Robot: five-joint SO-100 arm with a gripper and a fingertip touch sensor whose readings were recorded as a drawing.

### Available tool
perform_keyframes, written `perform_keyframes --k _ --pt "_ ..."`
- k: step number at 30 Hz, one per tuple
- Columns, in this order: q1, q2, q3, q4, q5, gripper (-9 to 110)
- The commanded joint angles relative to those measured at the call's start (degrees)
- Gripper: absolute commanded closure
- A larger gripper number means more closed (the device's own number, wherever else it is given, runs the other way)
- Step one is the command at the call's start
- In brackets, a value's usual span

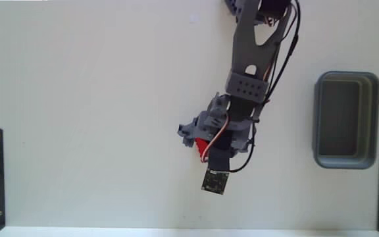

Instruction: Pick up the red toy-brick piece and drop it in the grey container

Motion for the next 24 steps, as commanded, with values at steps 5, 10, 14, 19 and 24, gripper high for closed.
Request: perform_keyframes --k 5,10,14,19,24 --pt "1.36 4.29 0.54 -1.44 0.26 -9" --pt "1.36 4.27 0.67 -1.58 0.26 -9" --pt "1.36 4.27 0.7 -1.62 0.26 -9" --pt "1.36 4.19 1.25 -2.25 0.26 -9" --pt "1.36 4.08 1.98 -3.09 0.26 -9"
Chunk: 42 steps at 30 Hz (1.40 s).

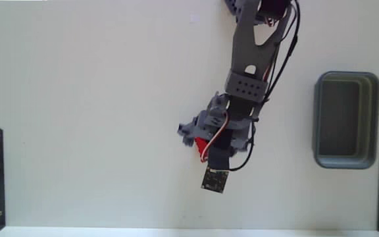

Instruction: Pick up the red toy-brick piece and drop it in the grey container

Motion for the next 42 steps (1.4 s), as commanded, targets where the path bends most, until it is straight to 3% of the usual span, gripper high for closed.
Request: perform_keyframes --k 1,42 --pt "1.36 3.98 0.23 -0.91 0.18 -9" --pt "1.36 3.77 1.37 -2.26 0.18 -9"
